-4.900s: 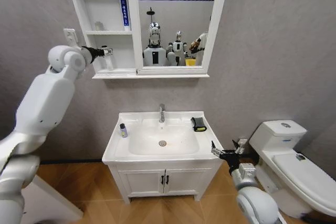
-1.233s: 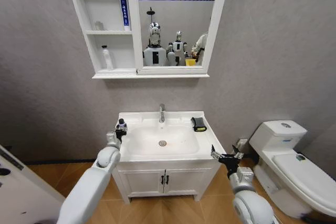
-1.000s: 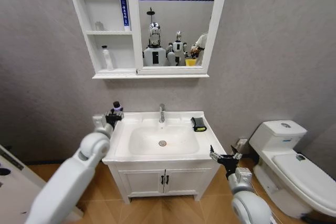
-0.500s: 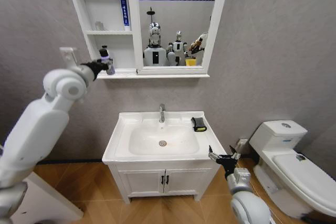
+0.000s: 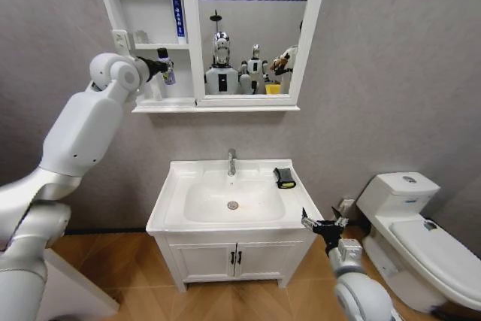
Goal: Move facial cleanser and shampoo from washbasin to cabinet, then wipe washbasin with towel.
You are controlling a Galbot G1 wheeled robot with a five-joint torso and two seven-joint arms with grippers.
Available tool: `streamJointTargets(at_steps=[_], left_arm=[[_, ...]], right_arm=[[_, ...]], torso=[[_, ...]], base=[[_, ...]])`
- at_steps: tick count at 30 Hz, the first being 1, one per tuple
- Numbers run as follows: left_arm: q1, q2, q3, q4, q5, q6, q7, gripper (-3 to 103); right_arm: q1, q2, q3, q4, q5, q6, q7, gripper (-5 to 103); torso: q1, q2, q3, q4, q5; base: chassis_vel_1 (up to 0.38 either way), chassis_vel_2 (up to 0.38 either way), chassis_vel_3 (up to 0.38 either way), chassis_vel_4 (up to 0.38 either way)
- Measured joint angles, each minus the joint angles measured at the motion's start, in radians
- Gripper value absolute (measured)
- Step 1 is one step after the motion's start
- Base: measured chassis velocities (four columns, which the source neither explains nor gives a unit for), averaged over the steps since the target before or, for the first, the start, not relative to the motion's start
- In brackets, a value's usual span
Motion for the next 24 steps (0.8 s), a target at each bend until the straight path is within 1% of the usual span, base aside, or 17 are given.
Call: streamJointTargets(at_steps=[1, 2, 4, 14, 17, 20, 24], left_arm=[[0.0, 0.0, 0.0, 0.0, 0.0, 0.0, 0.0, 43], [-0.005, -0.011, 0.008, 0.025, 0.008, -0.002, 0.007, 43], [-0.011, -0.034, 0.024, 0.06, 0.015, -0.003, 0.012, 43], [-0.03, -0.069, 0.049, 0.109, 0.016, 0.004, 0.019, 43], [-0.037, -0.09, 0.055, 0.154, 0.038, -0.006, 0.037, 43], [-0.039, -0.106, 0.05, 0.18, 0.052, -0.015, 0.043, 43], [-0.039, -0.121, 0.047, 0.2, 0.07, -0.025, 0.05, 43]], right_arm=[[0.0, 0.0, 0.0, 0.0, 0.0, 0.0, 0.0, 100], [0.0, -0.001, 0.0, 0.001, 0.001, -0.001, 0.001, 100], [-0.002, 0.001, 0.001, 0.003, 0.002, -0.001, 0.001, 100], [-0.005, 0.013, 0.007, 0.003, 0.001, 0.001, 0.001, 100], [-0.007, 0.018, 0.011, 0.009, 0.002, 0.003, 0.003, 100], [-0.01, 0.015, 0.019, 0.011, 0.007, 0.005, 0.005, 100], [-0.011, 0.009, 0.028, 0.011, 0.012, 0.007, 0.007, 100]], torso=[[0.0, 0.0, 0.0, 0.0, 0.0], [0.0, 0.0, 0.0, 0.0, 0.0], [0.0, 0.0, 0.0, -0.0006, 0.0002], [0.0, 0.0, 0.0, -0.0003, 0.0002], [0.0, 0.0, 0.0, -0.0001, 0.0002], [0.0, 0.0, 0.0, -0.0005, 0.0002], [0.0, 0.0, 0.0, -0.0003, 0.0002]], base=[[0.0, 0.0, 0.0, 0.0], [0.0, 0.0, 0.0, 0.0], [0.0, 0.0, 0.0, 0.0], [0.0, 0.0, 0.0, 0.0], [0.0, 0.0, 0.0, 0.0], [0.0, 0.0, 0.0, 0.0], [0.0, 0.0, 0.0, 0.0]])
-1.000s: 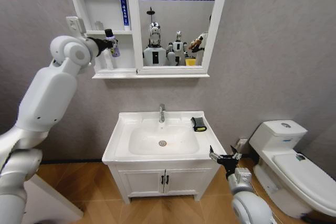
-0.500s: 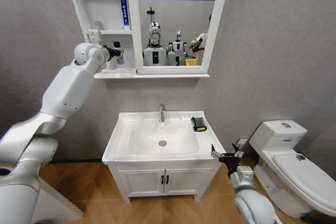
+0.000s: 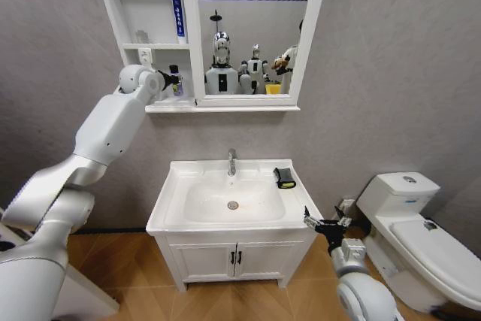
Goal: Move facial cleanser and shampoo from washbasin to cabinet, then wipe washbasin with towel.
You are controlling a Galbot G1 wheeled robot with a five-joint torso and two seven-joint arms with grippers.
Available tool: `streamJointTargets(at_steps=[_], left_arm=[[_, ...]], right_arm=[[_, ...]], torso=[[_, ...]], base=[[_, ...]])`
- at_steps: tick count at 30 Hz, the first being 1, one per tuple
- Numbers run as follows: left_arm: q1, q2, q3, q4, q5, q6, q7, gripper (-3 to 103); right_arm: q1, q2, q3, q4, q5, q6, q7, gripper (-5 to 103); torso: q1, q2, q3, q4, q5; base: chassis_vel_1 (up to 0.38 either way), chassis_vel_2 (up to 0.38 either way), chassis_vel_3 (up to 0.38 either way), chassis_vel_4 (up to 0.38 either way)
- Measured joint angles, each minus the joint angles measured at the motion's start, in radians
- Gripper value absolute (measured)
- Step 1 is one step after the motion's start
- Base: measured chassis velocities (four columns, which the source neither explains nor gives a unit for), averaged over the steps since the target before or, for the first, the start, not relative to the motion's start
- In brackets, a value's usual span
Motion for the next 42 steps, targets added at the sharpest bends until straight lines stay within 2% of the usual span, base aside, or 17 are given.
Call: streamJointTargets(at_steps=[16, 18, 20, 21, 23, 25, 26, 27, 28, 30, 31, 33, 38, 41, 42], left_arm=[[-0.003, -0.036, -0.007, 0.072, 0.061, -0.021, 0.033, 43], [-0.003, -0.04, -0.008, 0.08, 0.073, -0.027, 0.04, 40], [-0.004, -0.044, -0.009, 0.088, 0.086, -0.031, 0.046, 47], [-0.004, -0.044, -0.009, 0.088, 0.086, -0.031, 0.046, 47], [-0.004, -0.044, -0.009, 0.089, 0.093, -0.033, 0.05, 58], [-0.004, -0.044, -0.008, 0.089, 0.095, -0.034, 0.051, 58], [-0.003, -0.044, -0.009, 0.091, 0.098, -0.036, 0.052, 64], [-0.002, -0.044, -0.01, 0.092, 0.101, -0.037, 0.053, 75], [-0.002, -0.044, -0.01, 0.092, 0.101, -0.037, 0.053, 75], [0.001, -0.041, -0.016, 0.084, 0.104, -0.038, 0.052, 85], [0.001, -0.041, -0.016, 0.084, 0.104, -0.038, 0.052, 85], [0.007, -0.035, -0.031, 0.065, 0.107, -0.038, 0.046, 96], [0.028, -0.014, -0.057, 0.008, 0.106, -0.037, 0.019, 100], [0.075, 0.04, -0.08, -0.148, 0.047, -0.008, -0.037, 100], [0.075, 0.04, -0.08, -0.148, 0.047, -0.008, -0.037, 100]], right_arm=[[0.006, -0.004, 0.0, -0.009, 0.002, 0.007, 0.003, 100], [0.006, -0.004, 0.0, -0.01, 0.002, 0.008, 0.004, 100], [0.006, -0.004, 0.0, -0.01, 0.002, 0.009, 0.004, 100], [0.006, -0.004, 0.0, -0.01, 0.002, 0.009, 0.004, 100], [0.005, -0.004, 0.002, -0.01, 0.002, 0.01, 0.004, 100], [0.004, -0.004, 0.002, -0.01, 0.002, 0.011, 0.004, 100], [0.004, -0.004, 0.002, -0.01, 0.002, 0.012, 0.004, 100], [0.004, -0.003, 0.002, -0.01, 0.002, 0.012, 0.004, 100], [0.004, -0.003, 0.002, -0.01, 0.002, 0.012, 0.004, 100], [0.006, -0.004, 0.001, -0.011, 0.002, 0.012, 0.004, 100], [0.006, -0.004, 0.001, -0.011, 0.002, 0.012, 0.004, 100], [0.007, -0.005, -0.001, -0.011, 0.002, 0.012, 0.004, 100], [0.008, -0.007, -0.002, -0.011, 0.002, 0.012, 0.004, 100], [0.011, -0.009, -0.004, -0.014, 0.002, 0.012, 0.004, 100], [0.011, -0.009, -0.004, -0.014, 0.002, 0.012, 0.004, 100]], torso=[[0.0, 0.0, 0.0, -0.0001, 0.0], [0.0, 0.0, 0.0, -0.0001, 0.0], [0.0, 0.0, 0.0, -0.0001, 0.0], [0.0, 0.0, 0.0, -0.0001, 0.0], [0.0, 0.0, 0.0, -0.0001, 0.0], [0.0, 0.0, 0.0, -0.0001, 0.0], [0.0, 0.0, 0.0, -0.0001, 0.0], [0.0, 0.0, 0.0, 0.0, -0.0001], [0.0, 0.0, 0.0, 0.0, -0.0001], [0.0, 0.0, 0.0, 0.0, -0.0001], [0.0, 0.0, 0.0, 0.0, -0.0001], [0.0, 0.0, 0.0, -0.0002, 0.0], [0.0, 0.0, 0.0, 0.0, -0.0001], [0.0, 0.0, 0.0, -0.0001, -0.0001], [0.0, 0.0, 0.0, -0.0001, -0.0001]], base=[[0.0, 0.0, 0.0, 0.0], [0.0, 0.0, 0.0, 0.0], [0.0, 0.0, 0.0, 0.0], [0.0, 0.0, 0.0, 0.0], [0.0, 0.0, 0.0, 0.0], [0.0, 0.0, 0.0, 0.0], [0.0, 0.0, 0.0, 0.0], [0.0, 0.0, 0.0, 0.0], [0.0, 0.0, 0.0, 0.0], [0.0, 0.0, 0.0, 0.0], [0.0, 0.0, 0.0, 0.0], [0.0, 0.0, 0.0, 0.0], [0.0, 0.0, 0.0, 0.0], [0.0, 0.0, 0.0, 0.0], [0.0, 0.0, 0.0, 0.0]])
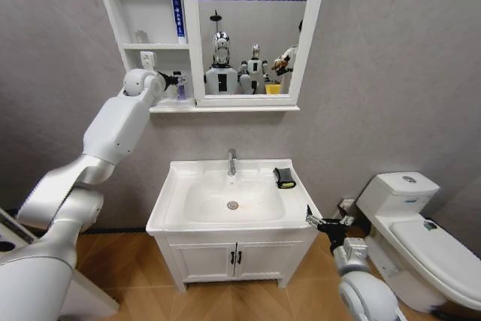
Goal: Move facial cleanser and shampoo from washbasin to cabinet, then wipe washbasin with towel.
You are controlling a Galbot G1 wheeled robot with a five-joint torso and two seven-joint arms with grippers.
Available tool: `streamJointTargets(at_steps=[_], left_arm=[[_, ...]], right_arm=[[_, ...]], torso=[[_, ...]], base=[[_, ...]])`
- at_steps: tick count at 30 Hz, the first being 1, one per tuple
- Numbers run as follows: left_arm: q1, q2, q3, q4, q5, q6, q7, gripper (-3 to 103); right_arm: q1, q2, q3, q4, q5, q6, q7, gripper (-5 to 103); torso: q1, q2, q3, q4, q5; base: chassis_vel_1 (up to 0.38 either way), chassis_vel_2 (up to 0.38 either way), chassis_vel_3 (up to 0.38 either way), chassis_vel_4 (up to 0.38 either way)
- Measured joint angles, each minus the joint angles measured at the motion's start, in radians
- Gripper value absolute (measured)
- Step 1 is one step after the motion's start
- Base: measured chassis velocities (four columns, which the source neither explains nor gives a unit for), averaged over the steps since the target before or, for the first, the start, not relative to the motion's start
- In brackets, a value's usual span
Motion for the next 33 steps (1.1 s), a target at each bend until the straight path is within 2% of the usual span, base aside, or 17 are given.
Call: streamJointTargets(at_steps=[3, 7, 10, 11, 13, 14, 16, 20, 21, 23, 24, 25, 27, 28, 31, 32, 33], left_arm=[[0.073, 0.073, -0.042, -0.219, -0.101, 0.027, -0.082, 100], [0.148, 0.132, -0.091, -0.357, -0.18, 0.04, -0.144, 100], [0.321, 0.246, -0.172, -0.568, -0.249, 0.034, -0.195, 100], [0.321, 0.246, -0.172, -0.568, -0.249, 0.034, -0.195, 100], [0.476, 0.313, -0.233, -0.692, -0.239, 0.003, -0.207, 100], [0.476, 0.313, -0.233, -0.692, -0.239, 0.003, -0.207, 100], [0.683, 0.355, -0.328, -0.811, -0.207, -0.018, -0.235, 100], [0.9, 0.334, -0.396, -0.926, -0.168, -0.037, -0.31, 100], [0.954, 0.321, -0.414, -0.956, -0.151, -0.042, -0.321, 100], [1.031, 0.303, -0.451, -0.997, -0.12, -0.047, -0.325, 100], [1.108, 0.286, -0.505, -1.036, -0.064, -0.058, -0.312, 100], [1.108, 0.286, -0.505, -1.036, -0.064, -0.058, -0.312, 100], [1.31, 0.223, -0.642, -1.104, 0.086, -0.084, -0.211, 100], [1.31, 0.223, -0.642, -1.104, 0.086, -0.084, -0.211, 100], [1.573, 0.101, -0.822, -1.13, 0.315, -0.187, -0.061, 100], [1.573, 0.101, -0.822, -1.13, 0.315, -0.187, -0.061, 100], [1.637, 0.06, -0.868, -1.13, 0.379, -0.229, -0.011, 100]], right_arm=[[0.004, 0.0, -0.008, 0.0, -0.001, -0.002, -0.002, 100], [0.008, 0.005, -0.015, 0.002, -0.001, -0.003, -0.002, 100], [0.009, 0.004, -0.018, 0.013, 0.001, -0.006, -0.002, 100], [0.009, 0.004, -0.018, 0.013, 0.001, -0.006, -0.002, 100], [0.007, 0.003, -0.013, 0.023, 0.005, -0.007, -0.002, 100], [0.007, 0.003, -0.013, 0.023, 0.005, -0.007, -0.002, 100], [0.002, 0.004, -0.01, 0.034, 0.008, -0.008, -0.001, 100], [-0.033, 0.039, 0.008, 0.057, -0.002, -0.007, 0.003, 100], [-0.045, 0.051, 0.013, 0.066, -0.007, -0.006, 0.006, 100], [-0.049, 0.059, 0.013, 0.075, -0.01, -0.007, 0.01, 100], [-0.05, 0.063, 0.012, 0.084, -0.012, -0.009, 0.013, 100], [-0.05, 0.063, 0.012, 0.084, -0.012, -0.009, 0.013, 100], [-0.051, 0.063, 0.01, 0.096, -0.012, -0.012, 0.014, 100], [-0.051, 0.063, 0.01, 0.096, -0.012, -0.012, 0.014, 100], [-0.059, 0.055, 0.014, 0.103, -0.012, -0.011, 0.015, 100], [-0.059, 0.055, 0.014, 0.103, -0.012, -0.011, 0.015, 100], [-0.06, 0.052, 0.015, 0.107, -0.011, -0.01, 0.016, 100]], torso=[[0.0, 0.0, 0.0, -0.0004, 0.0001], [0.0, 0.0, 0.0, 0.0, 0.0003], [0.0, 0.0, 0.0, 0.0006, 0.0], [0.0, 0.0, 0.0, 0.0006, 0.0], [0.0, 0.0, 0.0, 0.0003, -0.0011], [0.0, 0.0, 0.0, 0.0003, -0.0011], [0.0, 0.0, 0.0, 0.0006, 0.0002], [0.0, 0.0, 0.0, 0.0, 0.0001], [0.0, 0.0, 0.0, -0.001, 0.0003], [0.0, 0.0, 0.0, -0.0009, -0.0008], [0.0, 0.0, 0.0, -0.0013, 0.0008], [0.0, 0.0, 0.0, -0.0013, 0.0008], [0.0, 0.0, 0.0, 0.0001, 0.0001], [0.0, 0.0, 0.0, 0.0001, 0.0001], [0.0, 0.0, 0.0, 0.0007, 0.0], [0.0, 0.0, 0.0, 0.0007, 0.0], [0.0, 0.0, 0.0, 0.0007, 0.0]], base=[[0.0, 0.0, 0.0, 0.0], [0.0, 0.0, 0.0, 0.0], [0.0, 0.0, 0.0, 0.0], [0.0, 0.0, 0.0, 0.0], [0.0, 0.0, 0.0, 0.0], [0.0, 0.0, 0.0, 0.0], [0.0, 0.0, 0.0, 0.0], [0.0, 0.0, 0.0, 0.0], [0.0, 0.0, 0.0, 0.0], [0.0, 0.0, 0.0, 0.0], [0.0, 0.0, 0.0, 0.0], [0.0, 0.0, 0.0, 0.0], [0.0, 0.0, 0.0, 0.0], [0.0, 0.0, 0.0, 0.0], [0.0, 0.0, 0.0, 0.0], [0.0, 0.0, 0.0, 0.0], [0.0, 0.0, 0.0, 0.0]])
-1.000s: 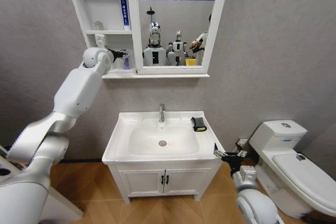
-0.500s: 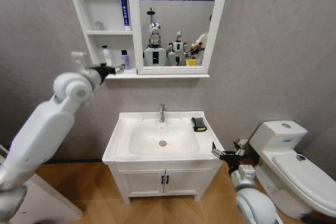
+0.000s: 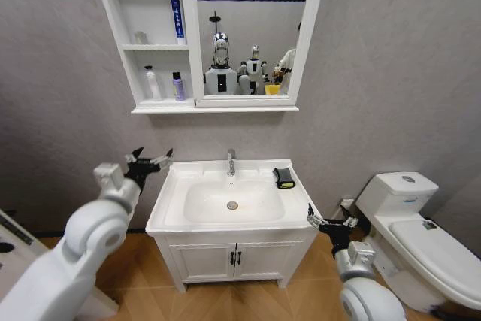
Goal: Move facial cleanser and shampoo from washbasin to cabinet, then wipe washbasin with towel.
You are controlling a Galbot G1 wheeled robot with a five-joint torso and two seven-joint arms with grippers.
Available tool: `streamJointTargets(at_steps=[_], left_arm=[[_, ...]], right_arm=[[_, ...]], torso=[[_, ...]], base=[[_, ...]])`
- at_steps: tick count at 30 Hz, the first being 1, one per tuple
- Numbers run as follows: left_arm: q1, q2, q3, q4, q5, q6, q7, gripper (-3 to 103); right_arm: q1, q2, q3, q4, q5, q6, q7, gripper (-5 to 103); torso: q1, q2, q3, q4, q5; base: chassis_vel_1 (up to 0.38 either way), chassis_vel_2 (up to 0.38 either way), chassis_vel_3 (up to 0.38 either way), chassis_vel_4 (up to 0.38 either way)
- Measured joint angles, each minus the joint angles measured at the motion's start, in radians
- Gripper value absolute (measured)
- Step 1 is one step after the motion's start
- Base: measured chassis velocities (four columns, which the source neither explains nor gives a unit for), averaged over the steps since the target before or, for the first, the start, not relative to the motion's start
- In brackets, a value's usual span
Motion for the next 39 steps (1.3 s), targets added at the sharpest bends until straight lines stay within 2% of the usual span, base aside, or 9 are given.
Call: streamJointTargets(at_steps=[2, 6, 9, 10, 12, 16, 22, 30, 39], left_arm=[[0.093, -0.076, -0.069, 0.003, 0.087, -0.073, 0.089, 100], [0.155, -0.135, -0.114, 0.012, 0.129, -0.133, 0.157, 100], [0.222, -0.197, -0.166, 0.046, 0.169, -0.211, 0.268, 100], [0.222, -0.197, -0.166, 0.046, 0.169, -0.211, 0.268, 100], [0.297, -0.25, -0.206, 0.041, 0.17, -0.24, 0.325, 100], [0.382, -0.315, -0.229, 0.01, 0.177, -0.248, 0.341, 100], [0.401, -0.375, -0.223, -0.004, 0.206, -0.25, 0.333, 100], [0.328, -0.364, -0.223, 0.019, 0.211, -0.2, 0.286, 100], [0.326, -0.36, -0.221, 0.015, 0.209, -0.193, 0.281, 100]], right_arm=[[-0.001, -0.007, 0.0, 0.012, 0.003, 0.0, 0.001, 100], [-0.006, -0.009, 0.001, 0.021, 0.004, 0.0, 0.002, 100], [-0.014, -0.009, 0.004, 0.03, 0.005, 0.002, 0.002, 100], [-0.014, -0.009, 0.004, 0.03, 0.005, 0.002, 0.002, 100], [-0.013, -0.014, 0.01, 0.032, 0.013, 0.003, 0.002, 100], [-0.008, -0.024, 0.014, 0.029, 0.019, 0.004, 0.002, 100], [-0.001, -0.032, 0.017, 0.028, 0.03, 0.004, 0.002, 100], [0.004, -0.051, 0.016, 0.029, 0.043, 0.002, 0.0, 100], [0.005, -0.049, 0.016, 0.035, 0.051, 0.003, 0.002, 100]], torso=[[0.0, 0.0, 0.0, -0.0004, 0.0004], [0.0, 0.0, 0.0, -0.0009, 0.0001], [0.0, 0.0, 0.0, -0.0012, 0.0], [0.0, 0.0, 0.0, -0.0012, 0.0], [0.0, 0.0, 0.0, -0.0006, 0.0], [0.0, 0.0, 0.0, -0.0004, 0.0003], [0.0, 0.0, 0.0, -0.0005, 0.0002], [0.0, 0.0, 0.0, -0.0008, -0.0001], [0.0, 0.0, 0.0, -0.0006, 0.0]], base=[[0.0, 0.0, 0.0, 0.0], [0.0, 0.0, 0.0, 0.0], [0.0, 0.0, 0.0, 0.0], [0.0, 0.0, 0.0, 0.0], [0.0, 0.0, 0.0, 0.0], [0.0, 0.0, 0.0, 0.0], [0.0, 0.0, 0.0, 0.0], [0.0, 0.0, 0.0, 0.0], [0.0, 0.0, 0.0, 0.0]])
